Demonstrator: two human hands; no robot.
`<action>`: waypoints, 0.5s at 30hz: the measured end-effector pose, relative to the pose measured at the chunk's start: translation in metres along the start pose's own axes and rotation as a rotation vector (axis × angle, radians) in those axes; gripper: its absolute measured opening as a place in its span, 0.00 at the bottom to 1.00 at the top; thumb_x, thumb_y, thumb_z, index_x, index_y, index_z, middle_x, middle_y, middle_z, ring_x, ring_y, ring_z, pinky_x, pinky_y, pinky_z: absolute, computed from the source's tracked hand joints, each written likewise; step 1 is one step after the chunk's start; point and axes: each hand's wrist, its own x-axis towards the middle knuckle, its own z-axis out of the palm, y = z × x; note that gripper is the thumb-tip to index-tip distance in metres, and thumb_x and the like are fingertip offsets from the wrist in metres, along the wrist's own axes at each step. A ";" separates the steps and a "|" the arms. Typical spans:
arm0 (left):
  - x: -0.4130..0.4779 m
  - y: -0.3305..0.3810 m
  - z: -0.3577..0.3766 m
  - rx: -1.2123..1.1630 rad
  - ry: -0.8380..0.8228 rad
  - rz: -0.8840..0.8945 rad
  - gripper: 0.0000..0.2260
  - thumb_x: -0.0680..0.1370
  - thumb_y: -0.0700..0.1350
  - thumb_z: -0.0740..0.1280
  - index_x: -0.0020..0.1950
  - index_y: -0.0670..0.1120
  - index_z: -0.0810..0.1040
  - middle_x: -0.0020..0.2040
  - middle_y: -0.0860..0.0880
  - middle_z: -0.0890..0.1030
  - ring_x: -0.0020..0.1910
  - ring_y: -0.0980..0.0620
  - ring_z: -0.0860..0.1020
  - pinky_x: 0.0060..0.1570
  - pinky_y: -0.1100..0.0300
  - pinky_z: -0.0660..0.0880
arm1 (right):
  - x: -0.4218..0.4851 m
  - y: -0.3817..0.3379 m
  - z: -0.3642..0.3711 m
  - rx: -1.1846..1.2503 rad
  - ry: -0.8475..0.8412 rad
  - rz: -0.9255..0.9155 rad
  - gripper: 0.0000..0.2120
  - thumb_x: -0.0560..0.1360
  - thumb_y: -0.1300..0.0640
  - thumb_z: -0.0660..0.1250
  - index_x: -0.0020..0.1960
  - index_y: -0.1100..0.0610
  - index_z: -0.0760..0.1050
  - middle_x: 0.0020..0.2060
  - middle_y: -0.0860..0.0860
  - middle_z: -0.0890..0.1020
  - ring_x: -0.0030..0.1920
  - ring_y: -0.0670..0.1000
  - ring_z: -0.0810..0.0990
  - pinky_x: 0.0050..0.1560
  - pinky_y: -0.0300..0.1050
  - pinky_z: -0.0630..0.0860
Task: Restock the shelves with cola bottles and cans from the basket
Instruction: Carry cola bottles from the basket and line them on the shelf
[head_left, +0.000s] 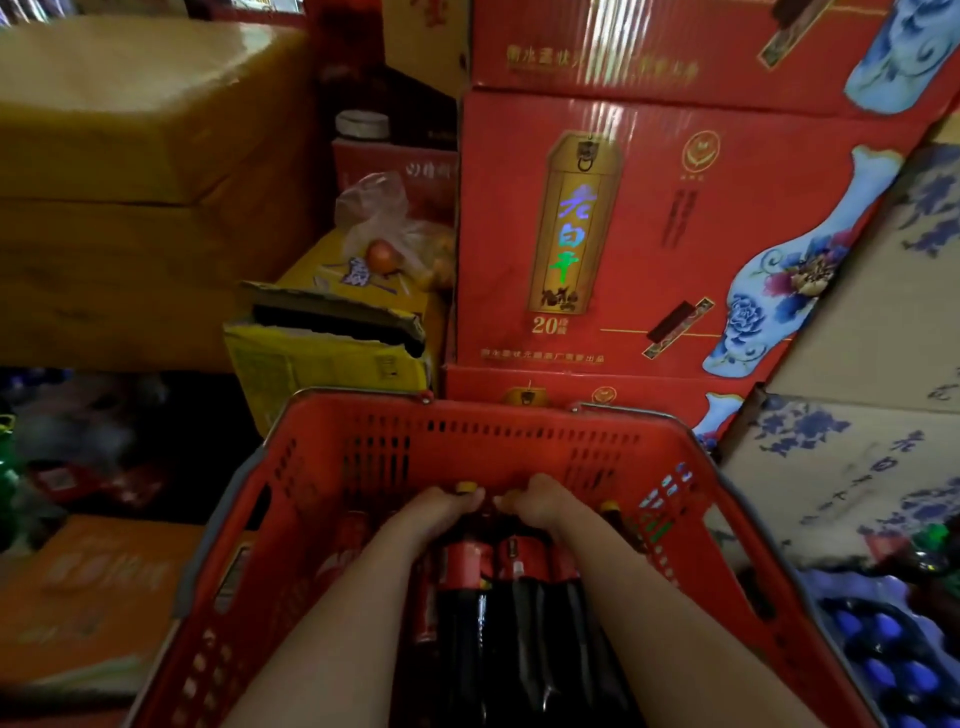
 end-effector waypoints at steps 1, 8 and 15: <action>0.002 -0.001 0.000 -0.046 -0.013 -0.016 0.33 0.67 0.59 0.73 0.65 0.40 0.76 0.63 0.43 0.78 0.61 0.44 0.77 0.66 0.51 0.70 | 0.003 0.001 0.002 0.000 -0.005 0.014 0.16 0.75 0.56 0.69 0.58 0.67 0.77 0.53 0.58 0.82 0.55 0.56 0.80 0.58 0.47 0.76; -0.016 0.004 -0.018 -0.144 -0.025 -0.057 0.25 0.78 0.52 0.67 0.71 0.41 0.69 0.69 0.46 0.72 0.69 0.45 0.70 0.64 0.55 0.65 | 0.003 0.006 0.018 0.114 -0.104 0.042 0.16 0.67 0.67 0.75 0.55 0.63 0.78 0.49 0.53 0.83 0.48 0.50 0.78 0.41 0.38 0.74; -0.044 0.002 -0.042 -0.132 -0.041 0.042 0.29 0.76 0.57 0.68 0.70 0.40 0.71 0.71 0.44 0.71 0.72 0.45 0.67 0.68 0.53 0.62 | -0.019 -0.002 -0.008 0.243 -0.329 0.178 0.17 0.73 0.58 0.72 0.60 0.56 0.74 0.53 0.55 0.77 0.58 0.57 0.73 0.52 0.60 0.74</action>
